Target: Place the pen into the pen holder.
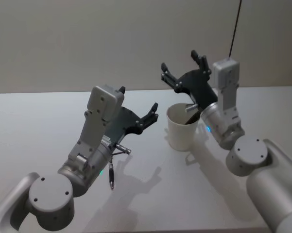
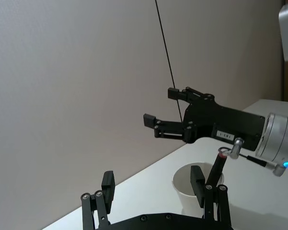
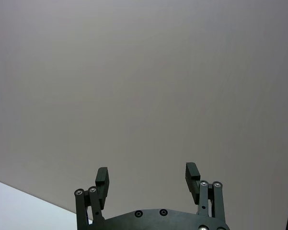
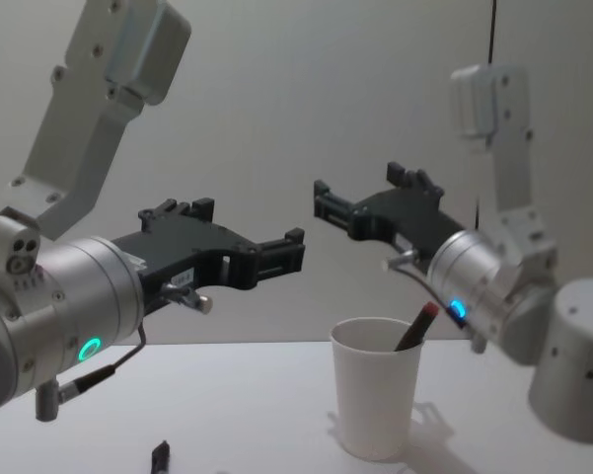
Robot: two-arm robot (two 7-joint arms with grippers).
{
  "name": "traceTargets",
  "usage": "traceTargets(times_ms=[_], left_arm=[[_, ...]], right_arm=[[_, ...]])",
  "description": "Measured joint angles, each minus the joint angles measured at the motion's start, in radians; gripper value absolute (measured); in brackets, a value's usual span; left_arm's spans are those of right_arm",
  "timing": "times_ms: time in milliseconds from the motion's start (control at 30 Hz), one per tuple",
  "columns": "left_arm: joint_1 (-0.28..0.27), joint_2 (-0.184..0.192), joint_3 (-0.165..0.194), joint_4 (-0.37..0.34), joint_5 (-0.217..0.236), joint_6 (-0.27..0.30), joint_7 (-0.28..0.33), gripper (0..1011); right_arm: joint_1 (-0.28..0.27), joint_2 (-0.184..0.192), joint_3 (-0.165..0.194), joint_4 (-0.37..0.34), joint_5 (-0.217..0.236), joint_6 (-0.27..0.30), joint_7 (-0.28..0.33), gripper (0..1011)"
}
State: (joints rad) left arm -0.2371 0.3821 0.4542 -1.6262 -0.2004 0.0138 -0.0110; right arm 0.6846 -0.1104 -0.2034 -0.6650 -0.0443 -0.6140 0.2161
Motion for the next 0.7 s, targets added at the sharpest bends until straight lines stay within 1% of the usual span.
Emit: traceTargets(times_ms=[67,100,133,167,267,300,367,400,500,533,567,600,667,700], left_arm=[[0.000,0.000,0.000,0.000,0.000,0.000,0.000,1004],[0.000,0.000,0.000,0.000,0.000,0.000,0.000,1004],[0.000,0.000,0.000,0.000,0.000,0.000,0.000,1004],[0.000,0.000,0.000,0.000,0.000,0.000,0.000,1004],[0.000,0.000,0.000,0.000,0.000,0.000,0.000,1004],[0.000,0.000,0.000,0.000,0.000,0.000,0.000,1004],[0.000,0.000,0.000,0.000,0.000,0.000,0.000,1004],[0.000,0.000,0.000,0.000,0.000,0.000,0.000,1004],[0.000,0.000,0.000,0.000,0.000,0.000,0.000,1004],[0.000,0.000,0.000,0.000,0.000,0.000,0.000,1004],[0.000,0.000,0.000,0.000,0.000,0.000,0.000,1004],[0.000,0.000,0.000,0.000,0.000,0.000,0.000,1004],[0.000,0.000,0.000,0.000,0.000,0.000,0.000,1004],[0.000,0.000,0.000,0.000,0.000,0.000,0.000,1004]], right_arm=[[-0.018,0.005,0.002,-0.044,0.004,0.040,0.009,1001],[-0.042,0.013,0.006,-0.102,0.009,0.086,0.019,1001],[-0.052,0.016,0.008,-0.125,0.010,0.098,0.021,1001],[-0.073,0.024,0.012,-0.178,0.014,0.141,0.029,1001],[-0.098,0.033,0.018,-0.238,0.018,0.195,0.038,1001],[-0.113,0.039,0.021,-0.276,0.020,0.227,0.042,1001],[-0.128,0.046,0.025,-0.310,0.020,0.255,0.046,1001],[-0.144,0.053,0.029,-0.348,0.021,0.286,0.050,1001],[-0.163,0.063,0.036,-0.391,0.021,0.322,0.053,1001],[-0.177,0.070,0.040,-0.422,0.021,0.347,0.054,1001],[-0.180,0.072,0.041,-0.429,0.020,0.354,0.055,1001],[-0.193,0.079,0.046,-0.457,0.019,0.378,0.055,1001],[-0.205,0.085,0.050,-0.479,0.017,0.396,0.055,1001],[-0.217,0.093,0.055,-0.503,0.014,0.415,0.055,1001]])
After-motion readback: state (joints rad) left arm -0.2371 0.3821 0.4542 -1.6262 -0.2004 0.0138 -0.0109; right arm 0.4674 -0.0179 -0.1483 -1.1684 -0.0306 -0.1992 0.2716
